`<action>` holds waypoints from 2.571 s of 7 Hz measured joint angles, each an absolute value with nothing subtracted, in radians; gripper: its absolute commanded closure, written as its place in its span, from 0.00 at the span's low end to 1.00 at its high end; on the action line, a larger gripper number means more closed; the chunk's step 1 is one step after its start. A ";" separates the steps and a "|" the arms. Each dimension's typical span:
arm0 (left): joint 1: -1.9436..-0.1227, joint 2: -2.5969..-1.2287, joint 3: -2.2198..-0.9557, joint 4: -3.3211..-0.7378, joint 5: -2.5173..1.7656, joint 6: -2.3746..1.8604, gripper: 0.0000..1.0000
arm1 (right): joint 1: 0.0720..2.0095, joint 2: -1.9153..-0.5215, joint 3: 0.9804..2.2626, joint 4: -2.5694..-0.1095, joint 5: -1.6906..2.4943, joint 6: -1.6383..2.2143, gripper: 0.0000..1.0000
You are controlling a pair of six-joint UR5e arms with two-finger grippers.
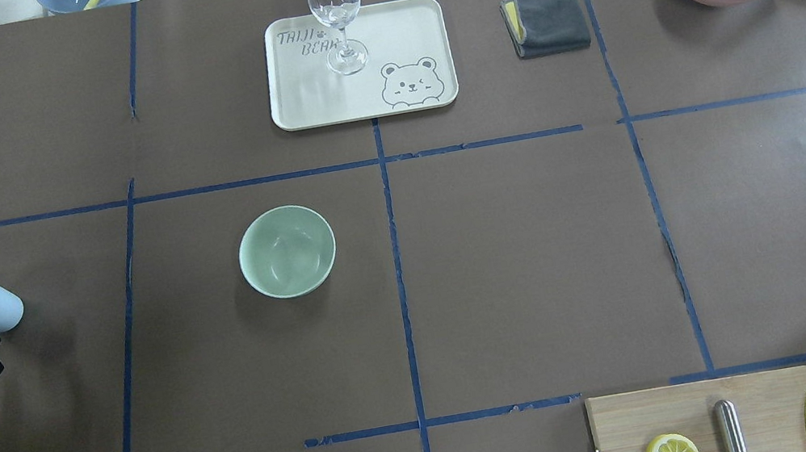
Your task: Pour ice into bowl
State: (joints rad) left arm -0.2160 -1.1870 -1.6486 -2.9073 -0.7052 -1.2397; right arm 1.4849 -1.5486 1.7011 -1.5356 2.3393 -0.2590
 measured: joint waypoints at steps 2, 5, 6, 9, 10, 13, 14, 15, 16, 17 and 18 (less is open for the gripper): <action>-0.214 -1.235 -1.599 -2.904 -0.674 -1.244 0.00 | 1.487 -1.556 1.705 -1.536 2.339 -0.259 0.00; -0.240 -1.287 -1.545 -2.909 -0.671 -1.248 0.00 | 1.491 -1.557 1.708 -1.536 2.339 -0.258 0.00; -0.271 -1.295 -1.541 -2.909 -0.672 -1.250 0.00 | 1.493 -1.558 1.708 -1.536 2.338 -0.258 0.00; -0.336 -1.366 -1.490 -2.906 -0.673 -1.252 0.00 | 1.494 -1.557 1.707 -1.536 2.337 -0.259 0.00; -0.340 -1.385 -1.471 -2.905 -0.673 -1.252 0.00 | 1.494 -1.557 1.707 -1.536 2.337 -0.259 0.00; -0.341 -1.413 -1.425 -2.905 -0.673 -1.267 0.01 | 1.495 -1.554 1.707 -1.536 2.336 -0.258 0.00; -0.340 -1.423 -1.407 -2.905 -0.673 -1.276 0.03 | 1.496 -1.554 1.707 -1.536 2.336 -0.258 0.00; -0.340 -1.431 -1.393 -2.906 -0.672 -1.280 0.26 | 1.496 -1.554 1.707 -1.536 2.336 -0.258 0.00; -0.340 -1.436 -1.387 -2.907 -0.672 -1.281 0.66 | 1.496 -1.554 1.707 -1.536 2.336 -0.258 0.00; -0.340 -1.438 -1.386 -2.909 -0.673 -1.281 0.97 | 1.498 -1.554 1.707 -1.536 2.336 -0.258 0.00; -0.341 -1.438 -1.390 -2.911 -0.675 -1.281 1.00 | 1.500 -1.554 1.708 -1.536 2.337 -0.258 0.00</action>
State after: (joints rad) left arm -0.3409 -1.4380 -1.3899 -2.9113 -0.6755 -1.2809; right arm 1.4995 -1.5539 1.7077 -1.5355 2.3365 -0.2577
